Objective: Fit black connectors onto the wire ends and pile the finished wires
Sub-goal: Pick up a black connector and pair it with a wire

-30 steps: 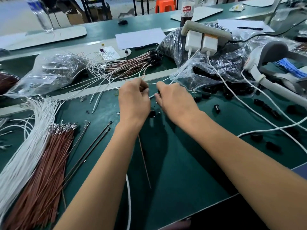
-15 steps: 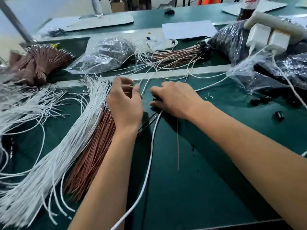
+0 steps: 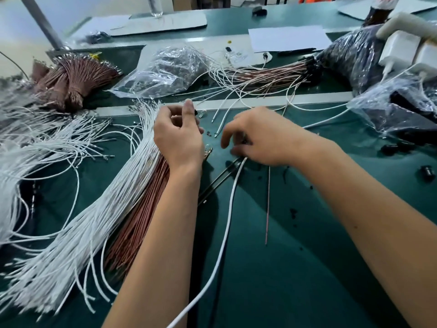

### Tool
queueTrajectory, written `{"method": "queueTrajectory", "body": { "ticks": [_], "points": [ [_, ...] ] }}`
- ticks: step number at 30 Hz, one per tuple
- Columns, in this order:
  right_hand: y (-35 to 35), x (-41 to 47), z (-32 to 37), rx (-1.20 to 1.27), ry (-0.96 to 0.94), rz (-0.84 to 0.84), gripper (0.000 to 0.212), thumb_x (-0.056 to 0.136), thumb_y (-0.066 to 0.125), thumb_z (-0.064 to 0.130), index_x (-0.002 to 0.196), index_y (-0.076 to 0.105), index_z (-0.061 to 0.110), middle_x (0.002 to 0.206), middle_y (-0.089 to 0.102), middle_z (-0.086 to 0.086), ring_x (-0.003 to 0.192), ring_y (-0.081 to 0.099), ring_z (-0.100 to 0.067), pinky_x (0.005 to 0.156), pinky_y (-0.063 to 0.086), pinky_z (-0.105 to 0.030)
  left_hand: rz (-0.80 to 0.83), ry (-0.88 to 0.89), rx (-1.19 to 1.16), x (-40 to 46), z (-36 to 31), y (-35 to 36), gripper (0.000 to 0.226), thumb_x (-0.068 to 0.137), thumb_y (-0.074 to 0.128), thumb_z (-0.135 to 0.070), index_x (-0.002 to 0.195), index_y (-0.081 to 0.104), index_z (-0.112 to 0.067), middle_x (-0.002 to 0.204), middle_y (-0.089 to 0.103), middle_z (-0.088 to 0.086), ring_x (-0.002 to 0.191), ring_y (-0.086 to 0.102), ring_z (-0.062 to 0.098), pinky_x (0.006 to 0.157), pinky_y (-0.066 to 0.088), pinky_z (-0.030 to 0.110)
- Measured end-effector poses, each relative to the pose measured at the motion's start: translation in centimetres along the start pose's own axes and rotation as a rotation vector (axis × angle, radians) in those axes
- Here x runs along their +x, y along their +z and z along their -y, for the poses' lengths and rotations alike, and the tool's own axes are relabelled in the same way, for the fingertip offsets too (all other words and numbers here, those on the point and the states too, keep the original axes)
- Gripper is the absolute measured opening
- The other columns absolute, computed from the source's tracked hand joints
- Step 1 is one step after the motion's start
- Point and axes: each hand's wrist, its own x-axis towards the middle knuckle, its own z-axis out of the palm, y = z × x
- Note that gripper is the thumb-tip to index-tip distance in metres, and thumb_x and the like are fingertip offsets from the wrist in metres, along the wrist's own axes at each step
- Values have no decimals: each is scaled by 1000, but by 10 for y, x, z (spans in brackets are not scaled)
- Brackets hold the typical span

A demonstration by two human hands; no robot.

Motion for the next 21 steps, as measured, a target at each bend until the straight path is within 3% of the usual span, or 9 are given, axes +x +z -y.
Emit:
{"method": "queueTrajectory", "body": {
  "ticks": [5,9,13,15,17,21],
  "points": [
    [10,8,24,-135,-32,267,14,88,75,18,99,74,27,97,63,1,96,60,-23,81,49,-33,-11,36,-5,2,1,-1,15,99,64,-20,87,55,-21,71,66,-4,64,71,14,71,61,39],
    [13,6,22,-170,-45,311,10,94,64,14,94,72,21,95,65,4,103,48,-21,76,28,-18,-27,57,-64,5,0,-3,15,94,65,-4,89,56,-15,83,66,4,65,71,14,72,61,38],
    [6,2,18,-15,-22,233,19,91,62,8,87,63,27,79,60,14,90,57,-15,83,49,-33,-12,53,-180,8,-3,-4,17,88,53,0,83,59,-14,78,62,9,59,60,13,61,50,34],
    [7,0,18,-1,-40,223,17,90,69,14,93,65,30,82,63,13,88,56,-14,83,50,-35,4,17,-232,8,-3,-4,22,87,45,-1,75,59,-15,67,57,1,56,52,14,53,40,28],
    [12,-2,19,-27,-56,249,14,89,77,25,99,69,32,90,64,11,98,51,-15,85,48,-36,14,-7,-258,8,-2,-3,28,86,41,-1,68,56,-16,56,53,-7,51,45,13,46,33,25],
    [21,-1,23,-84,-108,269,4,94,72,27,96,69,28,97,62,9,104,42,-17,94,47,-41,45,-28,-268,7,-3,-1,39,87,37,4,58,53,-18,50,47,-8,47,39,14,44,27,26]
  ]
}}
